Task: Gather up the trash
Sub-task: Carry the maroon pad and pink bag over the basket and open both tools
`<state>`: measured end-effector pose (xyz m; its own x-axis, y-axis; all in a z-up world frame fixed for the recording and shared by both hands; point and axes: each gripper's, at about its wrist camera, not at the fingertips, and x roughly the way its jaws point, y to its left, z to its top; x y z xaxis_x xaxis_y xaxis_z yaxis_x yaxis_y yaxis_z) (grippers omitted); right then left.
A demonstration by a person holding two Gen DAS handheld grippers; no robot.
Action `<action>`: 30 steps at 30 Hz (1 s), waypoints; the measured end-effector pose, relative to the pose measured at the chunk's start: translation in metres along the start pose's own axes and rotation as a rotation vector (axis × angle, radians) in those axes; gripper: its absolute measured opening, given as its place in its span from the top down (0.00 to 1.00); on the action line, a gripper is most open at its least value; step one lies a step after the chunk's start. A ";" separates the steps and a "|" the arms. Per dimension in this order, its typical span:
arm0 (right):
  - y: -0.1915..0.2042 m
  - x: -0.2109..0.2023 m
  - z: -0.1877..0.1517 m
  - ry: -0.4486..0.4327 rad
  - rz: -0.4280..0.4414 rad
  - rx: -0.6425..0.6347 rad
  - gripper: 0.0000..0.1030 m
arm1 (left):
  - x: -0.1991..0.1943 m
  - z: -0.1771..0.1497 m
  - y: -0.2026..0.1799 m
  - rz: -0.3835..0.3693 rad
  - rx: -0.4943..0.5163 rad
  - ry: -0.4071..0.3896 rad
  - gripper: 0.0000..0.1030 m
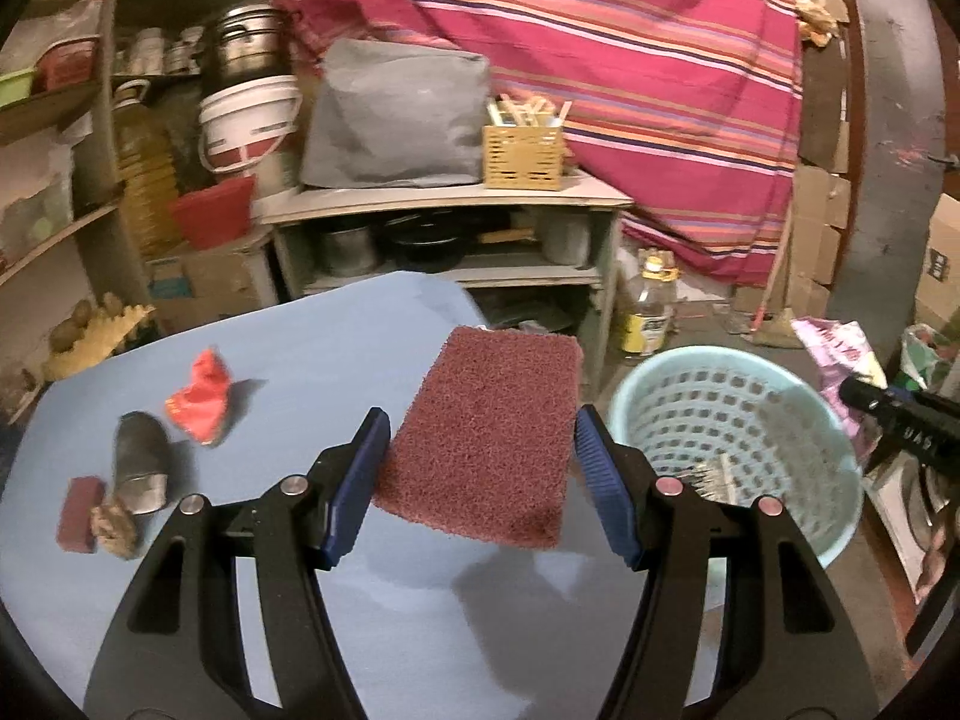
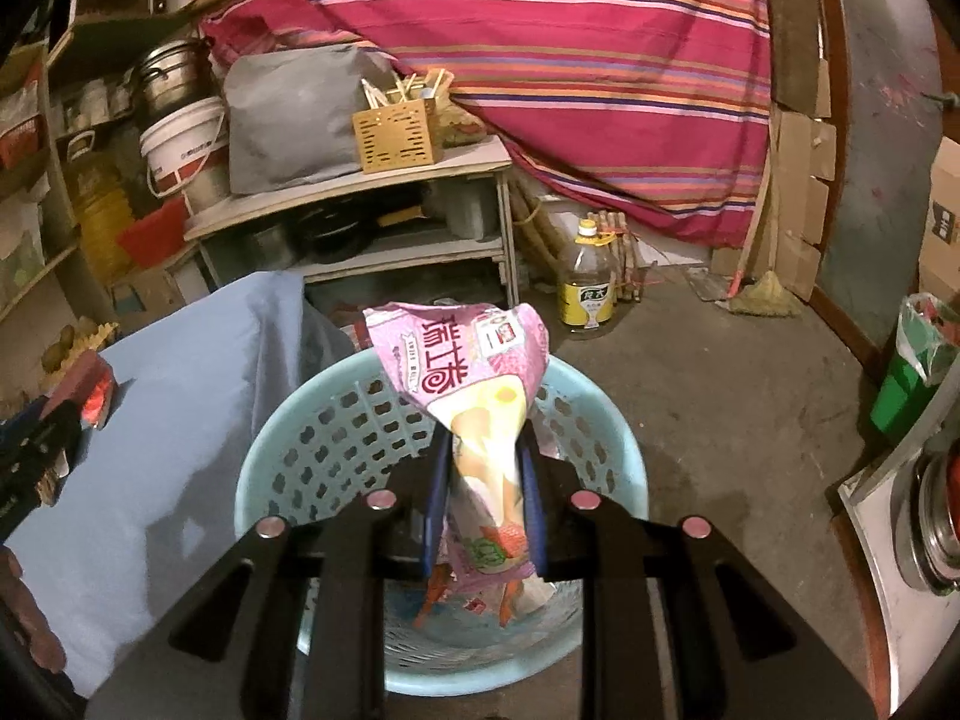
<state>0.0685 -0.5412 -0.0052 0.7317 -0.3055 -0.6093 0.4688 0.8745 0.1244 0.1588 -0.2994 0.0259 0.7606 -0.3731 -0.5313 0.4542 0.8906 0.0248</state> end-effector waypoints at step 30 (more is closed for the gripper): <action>-0.022 0.025 -0.001 0.029 0.004 0.070 0.78 | 0.049 0.023 -0.099 -0.161 0.065 0.005 0.08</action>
<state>0.0757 -0.5673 -0.0241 0.7196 -0.2899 -0.6310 0.5000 0.8468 0.1811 0.1617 -0.4122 0.0167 0.6734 -0.5081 -0.5370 0.5990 0.8007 -0.0065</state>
